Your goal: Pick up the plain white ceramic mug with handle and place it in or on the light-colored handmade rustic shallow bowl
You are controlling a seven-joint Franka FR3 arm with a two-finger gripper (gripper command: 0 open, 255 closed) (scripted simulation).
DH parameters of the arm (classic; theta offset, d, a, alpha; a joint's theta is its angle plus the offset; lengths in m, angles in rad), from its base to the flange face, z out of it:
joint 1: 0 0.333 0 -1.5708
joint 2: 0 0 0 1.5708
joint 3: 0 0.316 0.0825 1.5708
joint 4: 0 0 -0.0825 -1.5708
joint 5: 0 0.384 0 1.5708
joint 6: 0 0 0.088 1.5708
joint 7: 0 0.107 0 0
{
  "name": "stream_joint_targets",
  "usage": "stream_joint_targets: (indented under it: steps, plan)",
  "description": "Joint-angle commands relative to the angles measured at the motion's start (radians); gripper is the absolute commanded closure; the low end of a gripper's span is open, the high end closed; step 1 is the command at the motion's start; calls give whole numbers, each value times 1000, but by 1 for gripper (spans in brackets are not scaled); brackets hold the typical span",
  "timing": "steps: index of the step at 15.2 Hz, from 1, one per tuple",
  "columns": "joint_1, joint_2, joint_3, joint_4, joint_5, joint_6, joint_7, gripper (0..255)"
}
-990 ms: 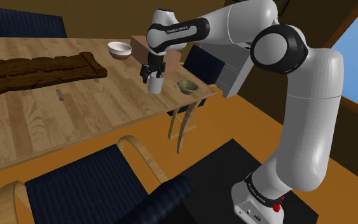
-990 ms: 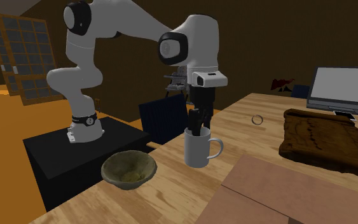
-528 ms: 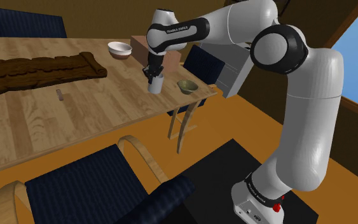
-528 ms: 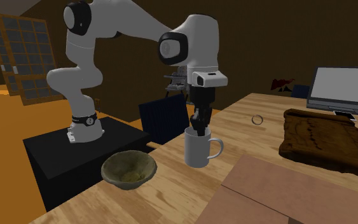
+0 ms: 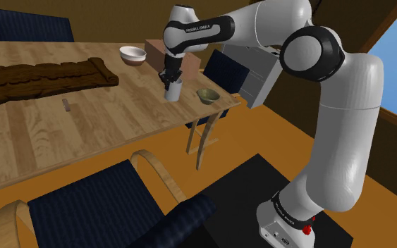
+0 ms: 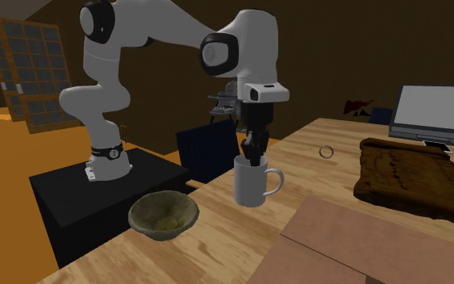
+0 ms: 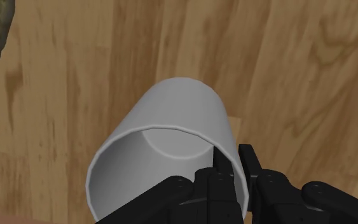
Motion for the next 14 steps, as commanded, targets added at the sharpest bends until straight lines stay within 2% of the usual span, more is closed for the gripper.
stream_joint_targets:
  steps: [1,14]
  plan:
    - [0,-9,0,15,0,-24,-1,255]
    - [0,-47,1,131,2,-179,-1,255]
